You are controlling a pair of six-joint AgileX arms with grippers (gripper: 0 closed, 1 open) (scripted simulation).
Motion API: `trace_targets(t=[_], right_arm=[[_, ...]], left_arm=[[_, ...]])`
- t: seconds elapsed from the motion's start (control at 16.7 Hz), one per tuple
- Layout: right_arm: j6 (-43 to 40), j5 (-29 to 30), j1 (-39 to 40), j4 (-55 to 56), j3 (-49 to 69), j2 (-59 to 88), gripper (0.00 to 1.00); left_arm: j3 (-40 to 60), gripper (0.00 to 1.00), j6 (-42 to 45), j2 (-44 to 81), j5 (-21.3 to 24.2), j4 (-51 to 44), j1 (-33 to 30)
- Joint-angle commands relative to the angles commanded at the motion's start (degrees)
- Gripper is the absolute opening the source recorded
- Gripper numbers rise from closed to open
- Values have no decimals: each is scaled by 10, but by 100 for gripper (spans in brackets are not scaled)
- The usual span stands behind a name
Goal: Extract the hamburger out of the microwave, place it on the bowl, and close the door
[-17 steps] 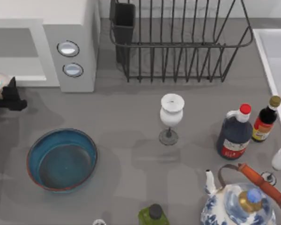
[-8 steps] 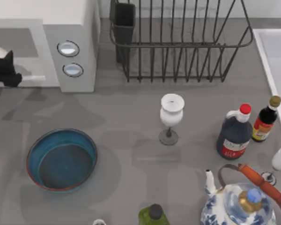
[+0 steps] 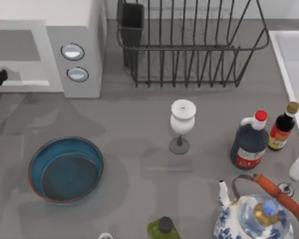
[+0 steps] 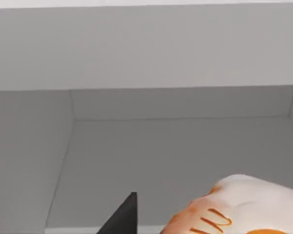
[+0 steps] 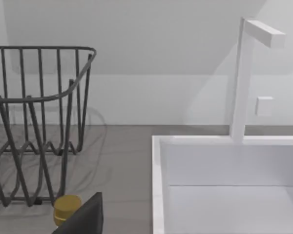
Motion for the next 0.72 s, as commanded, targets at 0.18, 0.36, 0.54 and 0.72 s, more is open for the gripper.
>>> trace_targets(t=[0.18, 0.36, 0.54, 0.72], right_arm=[[0, 0, 0, 0, 0, 0, 100], [0, 0, 0, 0, 0, 0, 100], [0, 0, 0, 0, 0, 0, 100], [0, 0, 0, 0, 0, 0, 100]], left_arm=[[-5, 0, 12, 1, 14, 38, -4], [-48, 0, 46, 8, 65, 126, -8], [-146, 0, 96, 22, 170, 227, -9], [-273, 0, 153, 38, 300, 290, -8]])
